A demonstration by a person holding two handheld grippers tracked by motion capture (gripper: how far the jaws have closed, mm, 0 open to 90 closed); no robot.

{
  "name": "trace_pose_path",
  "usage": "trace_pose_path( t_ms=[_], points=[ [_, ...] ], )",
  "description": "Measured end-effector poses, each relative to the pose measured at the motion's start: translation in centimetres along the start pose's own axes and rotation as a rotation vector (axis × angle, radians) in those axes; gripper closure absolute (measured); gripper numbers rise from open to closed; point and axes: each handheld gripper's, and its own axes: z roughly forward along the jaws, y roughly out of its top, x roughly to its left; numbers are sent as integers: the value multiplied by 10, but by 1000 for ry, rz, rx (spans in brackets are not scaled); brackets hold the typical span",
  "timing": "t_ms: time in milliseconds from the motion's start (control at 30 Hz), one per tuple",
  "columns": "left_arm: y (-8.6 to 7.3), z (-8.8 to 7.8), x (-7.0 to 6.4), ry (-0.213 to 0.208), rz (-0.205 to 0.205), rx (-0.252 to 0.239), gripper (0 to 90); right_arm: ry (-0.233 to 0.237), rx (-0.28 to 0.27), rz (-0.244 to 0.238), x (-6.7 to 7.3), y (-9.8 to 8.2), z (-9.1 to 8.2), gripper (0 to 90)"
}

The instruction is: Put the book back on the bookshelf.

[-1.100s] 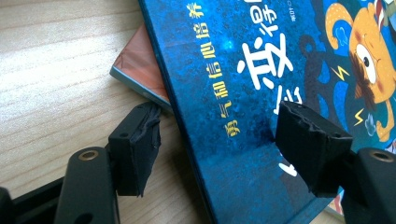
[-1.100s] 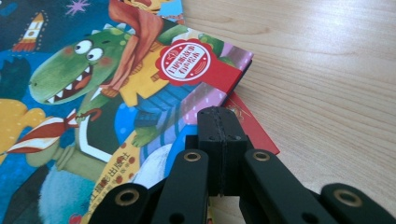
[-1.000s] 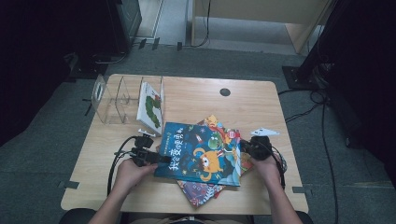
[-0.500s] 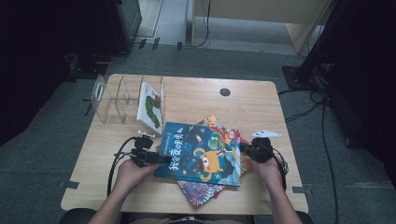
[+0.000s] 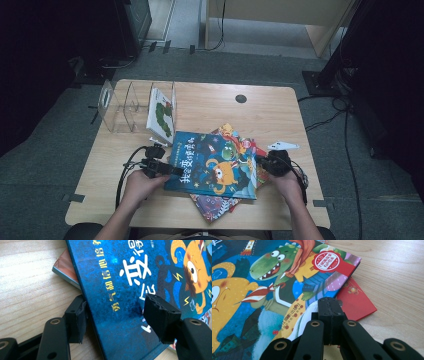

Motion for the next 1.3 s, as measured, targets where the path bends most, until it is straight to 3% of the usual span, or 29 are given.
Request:
trace_pose_path(
  t_ms=[567,800,1067,1300],
  points=[
    [-2,-6,4,-29,5,7,393,16,-4,-6,-2,-1,0,900],
    [-2,-1,5,-40,5,25,395,8,-5,-6,-1,-1,0,900],
    [-1,-4,4,-51,-22,32,422,6,-4,-4,-1,-1,0,900],
    [3,-25,0,-98,-19,-65,480,3,-3,3,0,-1,0,900]
  ],
)
